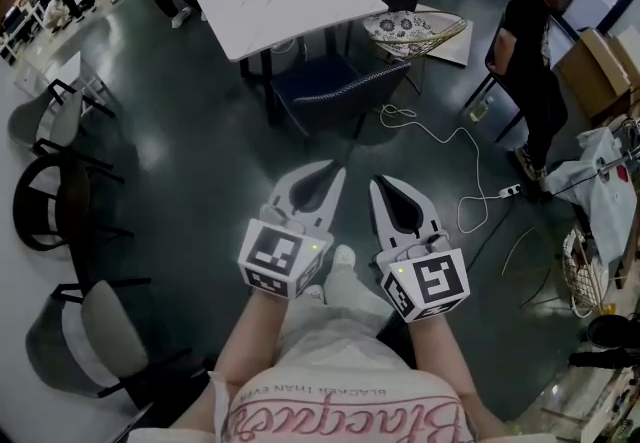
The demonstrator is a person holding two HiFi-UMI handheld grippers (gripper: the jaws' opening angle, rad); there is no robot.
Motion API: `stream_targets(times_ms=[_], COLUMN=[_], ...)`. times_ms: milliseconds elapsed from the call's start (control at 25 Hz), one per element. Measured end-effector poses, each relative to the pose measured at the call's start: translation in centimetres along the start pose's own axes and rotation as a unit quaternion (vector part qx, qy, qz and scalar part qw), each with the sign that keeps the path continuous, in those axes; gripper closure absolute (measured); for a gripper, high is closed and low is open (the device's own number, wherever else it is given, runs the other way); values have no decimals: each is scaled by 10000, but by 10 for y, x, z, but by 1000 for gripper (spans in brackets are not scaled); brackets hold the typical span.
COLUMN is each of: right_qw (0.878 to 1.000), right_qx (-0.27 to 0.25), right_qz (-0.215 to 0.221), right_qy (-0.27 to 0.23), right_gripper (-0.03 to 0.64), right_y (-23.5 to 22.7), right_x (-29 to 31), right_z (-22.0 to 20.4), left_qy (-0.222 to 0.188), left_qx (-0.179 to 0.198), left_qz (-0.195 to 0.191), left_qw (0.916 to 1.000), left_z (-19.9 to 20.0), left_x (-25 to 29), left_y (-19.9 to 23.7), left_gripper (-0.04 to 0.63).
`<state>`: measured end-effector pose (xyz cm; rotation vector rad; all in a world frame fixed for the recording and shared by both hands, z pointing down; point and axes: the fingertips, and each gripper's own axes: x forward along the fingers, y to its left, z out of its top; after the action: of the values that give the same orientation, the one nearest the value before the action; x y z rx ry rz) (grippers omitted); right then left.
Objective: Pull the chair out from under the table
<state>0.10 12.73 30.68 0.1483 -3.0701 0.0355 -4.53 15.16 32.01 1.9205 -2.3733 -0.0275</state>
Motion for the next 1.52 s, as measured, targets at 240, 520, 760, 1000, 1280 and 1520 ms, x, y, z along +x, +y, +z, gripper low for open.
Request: stream_targets(times_ms=[240, 520, 760, 1000, 1280, 1520], right_qw=[9999, 9996, 9988, 9979, 9896, 9794], right_qx=[96, 208, 369, 491, 960, 1345], right_qz=[38, 118, 131, 70, -198, -774], right_qy=[88, 175, 293, 409, 1050, 1293], right_gripper=[611, 611, 611, 609, 440, 440], right_y=[-46, -115, -175, -233, -275, -304], right_x=[56, 121, 173, 207, 245, 280], right_z=[-2, -1, -7, -11, -49, -79], left_qy=[136, 244, 345, 415, 711, 953], left_qx=[7, -60, -144, -4, 126, 190], left_qz=[-54, -72, -64, -50, -201, -613], left_qw=[9999, 9997, 9993, 9991, 9972, 9934], left_z=[-2, -5, -8, 0, -12, -29], left_x=[60, 144, 215, 278, 326, 367], left_y=[32, 66, 100, 120, 144, 180], left_gripper=[580, 580, 580, 580, 580, 580])
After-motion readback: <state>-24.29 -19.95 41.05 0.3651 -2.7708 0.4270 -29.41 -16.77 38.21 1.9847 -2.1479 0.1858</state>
